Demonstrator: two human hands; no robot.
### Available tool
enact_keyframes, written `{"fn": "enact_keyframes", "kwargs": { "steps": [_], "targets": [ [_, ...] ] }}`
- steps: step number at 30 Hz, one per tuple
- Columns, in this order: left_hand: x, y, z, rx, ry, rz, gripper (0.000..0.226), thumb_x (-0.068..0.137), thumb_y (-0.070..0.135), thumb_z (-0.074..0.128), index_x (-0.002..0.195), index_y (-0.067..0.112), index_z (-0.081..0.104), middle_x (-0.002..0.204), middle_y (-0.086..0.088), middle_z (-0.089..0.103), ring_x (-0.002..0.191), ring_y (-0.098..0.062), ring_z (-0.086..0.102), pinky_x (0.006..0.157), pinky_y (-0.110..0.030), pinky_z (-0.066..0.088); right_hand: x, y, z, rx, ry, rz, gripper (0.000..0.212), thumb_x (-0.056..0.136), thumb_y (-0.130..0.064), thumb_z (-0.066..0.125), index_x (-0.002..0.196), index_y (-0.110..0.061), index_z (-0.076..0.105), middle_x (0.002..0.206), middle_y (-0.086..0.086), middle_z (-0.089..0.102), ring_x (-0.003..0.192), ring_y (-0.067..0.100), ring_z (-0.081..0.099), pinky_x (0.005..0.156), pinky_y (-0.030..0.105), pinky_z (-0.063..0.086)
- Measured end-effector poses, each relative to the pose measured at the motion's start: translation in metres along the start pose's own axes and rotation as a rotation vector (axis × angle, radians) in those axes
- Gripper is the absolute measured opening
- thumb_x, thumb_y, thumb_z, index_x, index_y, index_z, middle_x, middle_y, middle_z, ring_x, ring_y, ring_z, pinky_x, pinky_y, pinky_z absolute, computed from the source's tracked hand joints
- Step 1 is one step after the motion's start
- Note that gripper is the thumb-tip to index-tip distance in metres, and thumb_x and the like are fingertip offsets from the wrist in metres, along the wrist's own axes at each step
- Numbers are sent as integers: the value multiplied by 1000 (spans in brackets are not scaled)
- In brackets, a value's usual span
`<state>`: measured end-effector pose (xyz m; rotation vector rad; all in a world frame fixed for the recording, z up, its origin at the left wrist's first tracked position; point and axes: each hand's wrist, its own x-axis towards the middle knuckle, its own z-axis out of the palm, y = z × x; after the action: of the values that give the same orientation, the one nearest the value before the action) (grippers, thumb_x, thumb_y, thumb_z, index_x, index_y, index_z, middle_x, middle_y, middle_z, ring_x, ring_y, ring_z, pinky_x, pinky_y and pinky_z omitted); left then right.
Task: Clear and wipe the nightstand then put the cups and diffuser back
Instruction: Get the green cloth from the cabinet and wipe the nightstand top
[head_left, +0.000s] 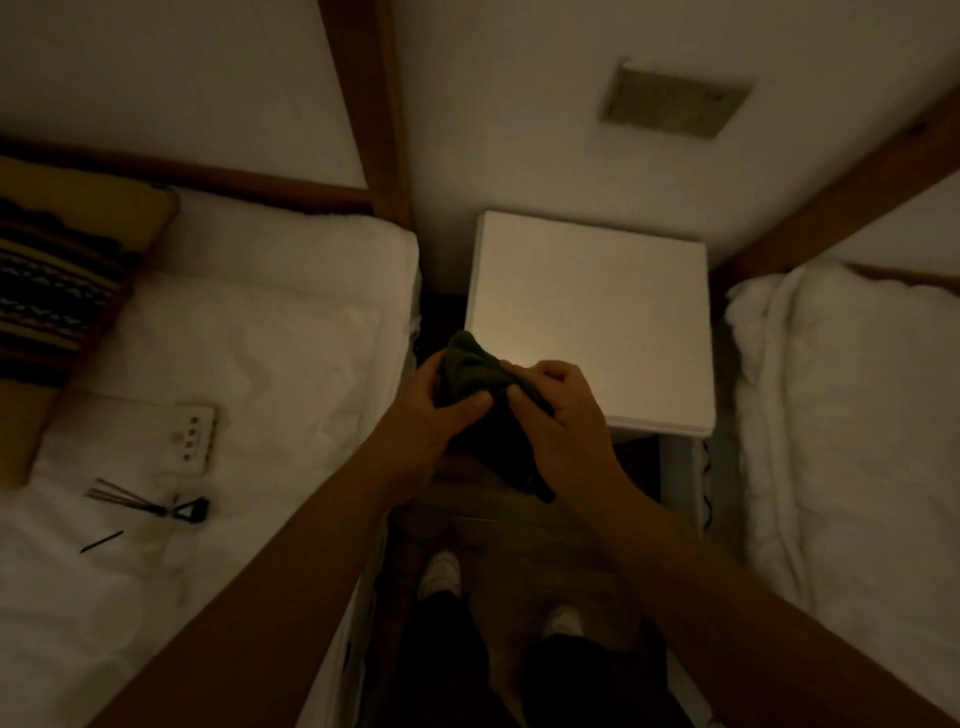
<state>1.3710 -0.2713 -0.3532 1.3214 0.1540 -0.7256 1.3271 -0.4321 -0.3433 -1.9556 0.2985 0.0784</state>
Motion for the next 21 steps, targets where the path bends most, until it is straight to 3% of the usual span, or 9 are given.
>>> {"fn": "enact_keyframes", "kwargs": {
  "steps": [2,4,7,10,13,17,21],
  "targets": [
    [-31,31,16,83,20,57,75,75,22,80,139,16,44,133,-12,57,120,-28,57,101,-53,46,-13,-43,-17,175,30,107,14,97,-24,55,108,-24,63,109,1,59,101,13,60,87,19,49],
    [-56,63,33,147,136,157,65,77,19,76,136,18,48,130,-10,59,118,-28,57,101,-52,46,-22,-83,-38,412,24,188,14,97,-25,55,105,-27,67,111,4,68,105,21,64,92,32,52],
    [-87,105,58,161,243,263,43,88,13,66,126,29,53,121,-4,63,111,-25,62,95,-51,50,-32,-125,-77,624,-15,203,20,97,-29,54,108,-23,69,110,4,71,104,21,67,90,37,54],
    [-109,137,80,133,281,355,35,91,11,62,124,22,57,114,-11,68,103,-28,67,86,-43,56,-40,-154,-121,746,-38,192,27,98,-32,49,111,-16,67,111,6,71,104,22,68,86,36,56],
    [-128,156,108,76,266,421,16,92,8,59,103,17,65,102,-12,72,95,-31,70,76,-37,59,-49,-169,-170,852,-68,198,35,99,-36,46,118,-10,62,116,13,68,108,30,65,84,41,54],
    [-146,164,137,-41,298,435,11,94,11,55,98,16,64,100,-8,72,94,-28,70,74,-37,58,-55,-184,-210,1070,-305,299,50,100,-47,35,134,-15,52,130,16,60,114,35,61,80,44,56],
    [-172,154,149,-78,492,411,11,96,9,52,94,16,60,88,1,72,88,-20,71,68,-32,57,-57,-199,-213,1154,-580,315,57,101,-50,25,136,-14,52,132,16,59,119,32,58,89,41,53]
  ]
}}
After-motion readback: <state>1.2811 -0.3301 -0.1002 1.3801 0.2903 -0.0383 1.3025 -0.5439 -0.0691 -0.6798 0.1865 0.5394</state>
